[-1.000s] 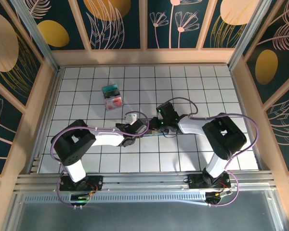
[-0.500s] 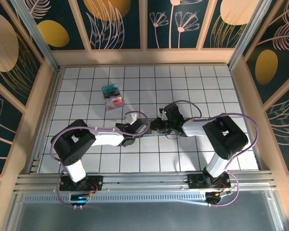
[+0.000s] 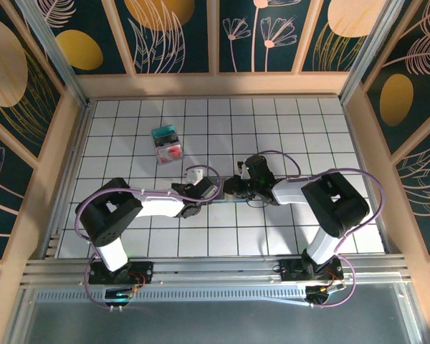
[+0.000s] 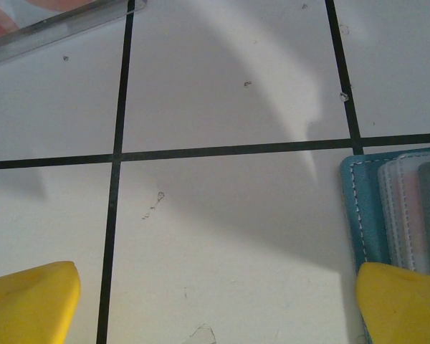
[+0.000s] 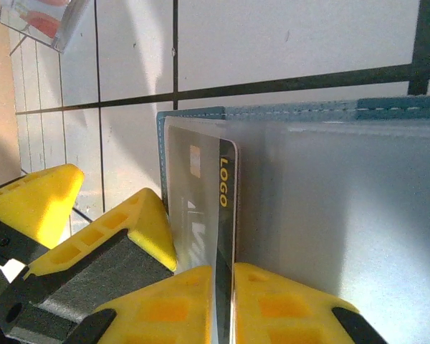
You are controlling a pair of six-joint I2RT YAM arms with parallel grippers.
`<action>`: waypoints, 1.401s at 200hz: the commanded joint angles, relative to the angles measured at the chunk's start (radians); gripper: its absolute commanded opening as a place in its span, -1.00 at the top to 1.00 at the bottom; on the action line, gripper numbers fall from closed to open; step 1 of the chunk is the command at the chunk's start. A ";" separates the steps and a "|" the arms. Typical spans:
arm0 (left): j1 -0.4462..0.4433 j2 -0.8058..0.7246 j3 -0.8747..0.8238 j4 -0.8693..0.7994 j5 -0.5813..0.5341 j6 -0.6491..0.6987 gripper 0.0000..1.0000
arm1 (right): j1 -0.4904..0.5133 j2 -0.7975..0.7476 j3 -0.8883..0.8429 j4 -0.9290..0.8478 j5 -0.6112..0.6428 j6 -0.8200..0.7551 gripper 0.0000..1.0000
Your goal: Take the credit cards out of the card holder
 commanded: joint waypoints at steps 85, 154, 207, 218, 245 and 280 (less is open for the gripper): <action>-0.004 0.001 0.001 -0.062 0.046 0.016 -0.98 | -0.019 -0.072 -0.021 0.003 -0.031 -0.020 1.00; -0.004 -0.006 -0.004 -0.069 0.038 0.012 -0.98 | -0.036 -0.105 -0.012 -0.102 0.020 -0.069 1.00; -0.004 -0.016 0.007 -0.072 0.040 0.017 -0.98 | -0.048 -0.112 -0.011 -0.127 0.022 -0.076 1.00; -0.004 -0.027 0.014 -0.072 0.038 0.023 -0.98 | -0.050 -0.114 -0.010 -0.126 0.021 -0.076 1.00; -0.004 -0.073 0.035 -0.062 0.034 0.038 -0.98 | -0.050 -0.117 -0.007 -0.129 0.020 -0.075 1.00; -0.004 -0.104 0.060 -0.022 0.018 0.057 -0.98 | -0.050 -0.112 0.002 -0.133 0.020 -0.076 1.00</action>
